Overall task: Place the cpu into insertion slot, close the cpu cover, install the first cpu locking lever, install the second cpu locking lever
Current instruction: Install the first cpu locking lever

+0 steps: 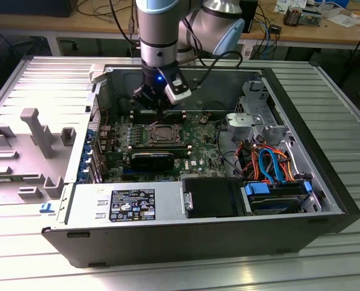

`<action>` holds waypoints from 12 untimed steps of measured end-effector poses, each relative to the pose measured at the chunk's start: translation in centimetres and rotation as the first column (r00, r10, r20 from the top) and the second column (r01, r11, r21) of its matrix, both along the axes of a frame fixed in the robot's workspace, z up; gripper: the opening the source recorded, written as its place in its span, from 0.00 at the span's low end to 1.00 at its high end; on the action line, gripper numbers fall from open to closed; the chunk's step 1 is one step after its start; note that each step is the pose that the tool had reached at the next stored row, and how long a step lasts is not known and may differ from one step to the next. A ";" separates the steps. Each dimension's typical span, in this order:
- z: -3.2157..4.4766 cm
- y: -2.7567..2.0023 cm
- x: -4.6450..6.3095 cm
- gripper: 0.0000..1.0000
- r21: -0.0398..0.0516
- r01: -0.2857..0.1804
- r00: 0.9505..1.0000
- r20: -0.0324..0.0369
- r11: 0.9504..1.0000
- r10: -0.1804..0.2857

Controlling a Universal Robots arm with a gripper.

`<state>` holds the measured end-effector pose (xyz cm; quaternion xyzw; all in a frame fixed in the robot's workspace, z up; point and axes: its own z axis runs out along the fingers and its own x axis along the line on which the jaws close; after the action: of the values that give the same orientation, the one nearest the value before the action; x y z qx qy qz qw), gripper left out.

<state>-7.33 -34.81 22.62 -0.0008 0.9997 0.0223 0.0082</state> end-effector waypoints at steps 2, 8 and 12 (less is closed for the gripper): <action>0.01 0.00 -0.3 0.11 0.000 -0.001 1.000 0.000 1.000 0.001; 0.36 0.07 -0.5 0.11 0.000 -0.002 1.000 0.000 1.000 0.002; 0.36 0.48 -0.5 0.11 -0.001 -0.007 1.000 0.000 1.000 0.007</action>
<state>-7.79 -34.33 22.98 -0.0045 0.9997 0.0220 0.0080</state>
